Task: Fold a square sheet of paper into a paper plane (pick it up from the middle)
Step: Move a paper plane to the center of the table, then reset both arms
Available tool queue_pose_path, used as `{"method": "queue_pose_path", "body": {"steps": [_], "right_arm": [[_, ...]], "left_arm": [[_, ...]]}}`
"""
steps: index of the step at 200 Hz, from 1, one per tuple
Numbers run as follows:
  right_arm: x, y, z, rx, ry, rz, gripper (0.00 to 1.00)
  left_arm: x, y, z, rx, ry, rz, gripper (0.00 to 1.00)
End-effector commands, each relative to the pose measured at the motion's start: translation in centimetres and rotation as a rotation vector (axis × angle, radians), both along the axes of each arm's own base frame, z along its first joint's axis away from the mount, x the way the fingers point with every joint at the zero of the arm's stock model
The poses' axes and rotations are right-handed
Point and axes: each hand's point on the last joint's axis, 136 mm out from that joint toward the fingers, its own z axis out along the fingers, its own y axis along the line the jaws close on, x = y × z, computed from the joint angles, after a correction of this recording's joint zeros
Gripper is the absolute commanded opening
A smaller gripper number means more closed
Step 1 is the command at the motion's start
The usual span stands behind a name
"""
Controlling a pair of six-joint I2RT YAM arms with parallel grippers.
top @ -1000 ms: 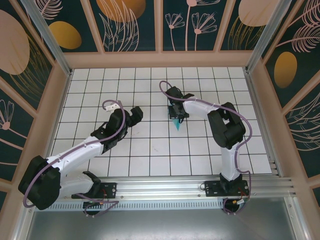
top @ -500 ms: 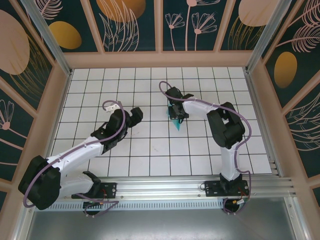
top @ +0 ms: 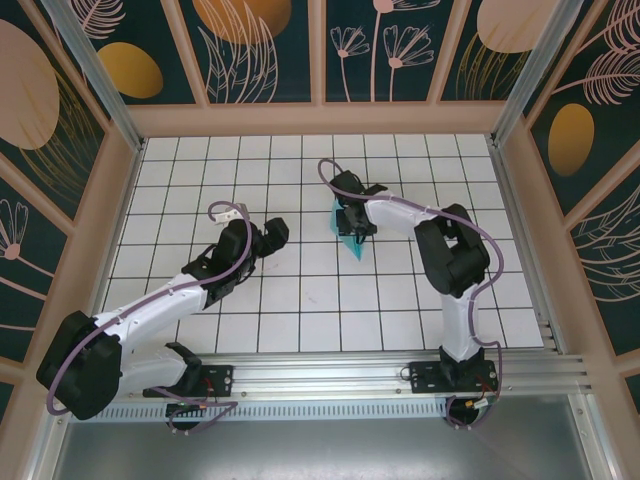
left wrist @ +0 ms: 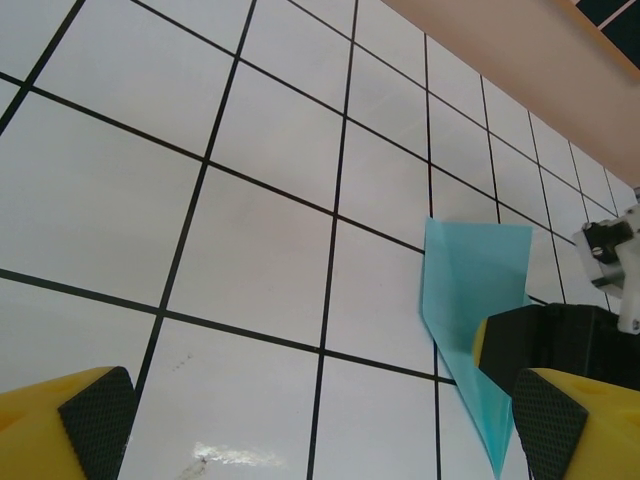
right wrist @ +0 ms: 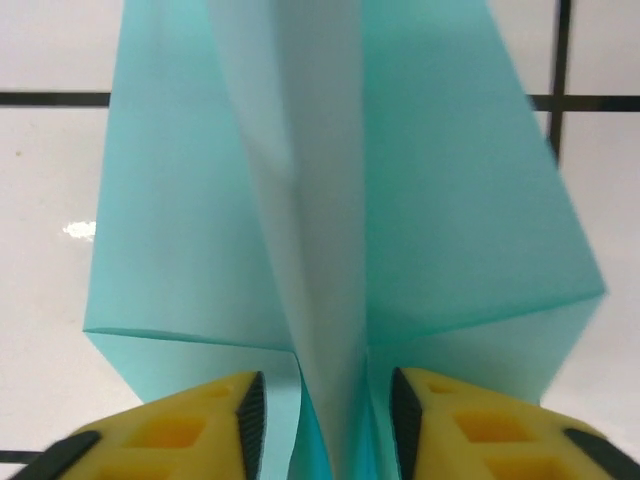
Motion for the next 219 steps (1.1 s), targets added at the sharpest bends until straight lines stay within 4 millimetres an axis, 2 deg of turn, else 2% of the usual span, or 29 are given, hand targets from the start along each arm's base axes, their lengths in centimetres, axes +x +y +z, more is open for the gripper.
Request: {"method": "queue_pose_path", "body": {"steps": [1,23,38,63,73,81,84,89,110,120,131,160,179,204,219], "right_arm": [[0.4,-0.4,5.4,0.013,-0.089,-0.019,0.48],[0.3,-1.3,8.9,0.034,-0.177,-0.050,0.54],[0.2,-2.4,12.5,0.051,-0.290,-0.077,0.57],[-0.5,-7.1,17.7,0.021,-0.529,-0.189,0.70],[-0.9,-9.9,19.0,-0.002,-0.614,-0.265,0.71],[-1.3,-12.1,19.4,-0.032,-0.687,-0.324,0.78],[-1.6,-12.5,19.1,-0.037,-0.706,-0.326,0.80],[-1.5,-14.6,19.0,-0.047,-0.741,-0.374,0.83],[-2.0,-20.4,16.2,-0.114,-0.783,-0.459,0.86],[-2.1,-22.6,14.1,-0.125,-0.770,-0.486,0.87],[-2.0,-24.0,12.3,-0.127,-0.752,-0.478,0.86],[-1.6,-24.8,10.2,-0.085,-0.837,-0.392,0.88],[-1.7,-24.3,10.4,-0.040,-0.958,-0.317,0.88],[-0.5,-23.9,9.6,-0.010,-0.991,-0.236,0.87],[0.1,-23.3,8.9,0.024,-0.995,-0.167,0.86]], "left_arm": [[0.0,0.0,0.1,0.024,-0.010,-0.024,0.99],[0.0,0.7,0.5,0.058,-0.030,-0.007,0.99],[0.1,1.6,1.1,0.104,-0.055,0.016,0.99],[0.2,4.4,2.7,0.225,-0.122,0.107,0.98],[0.1,6.3,3.7,0.295,-0.163,0.176,0.99],[0.0,7.9,4.5,0.355,-0.200,0.226,0.98],[-0.1,8.4,4.8,0.376,-0.214,0.243,0.99],[-0.1,9.3,5.3,0.408,-0.237,0.272,0.98],[-0.6,13.4,6.3,0.549,-0.274,0.403,0.98],[-0.9,15.1,6.6,0.602,-0.278,0.461,0.99],[-0.9,16.2,6.5,0.632,-0.293,0.482,0.98],[-0.1,18.0,4.7,0.675,-0.294,0.495,0.99],[0.7,19.0,2.9,0.669,-0.274,0.502,0.99],[1.4,19.1,3.3,0.721,-0.310,0.498,0.99],[1.8,19.4,2.7,0.764,-0.338,0.478,0.99]]}}
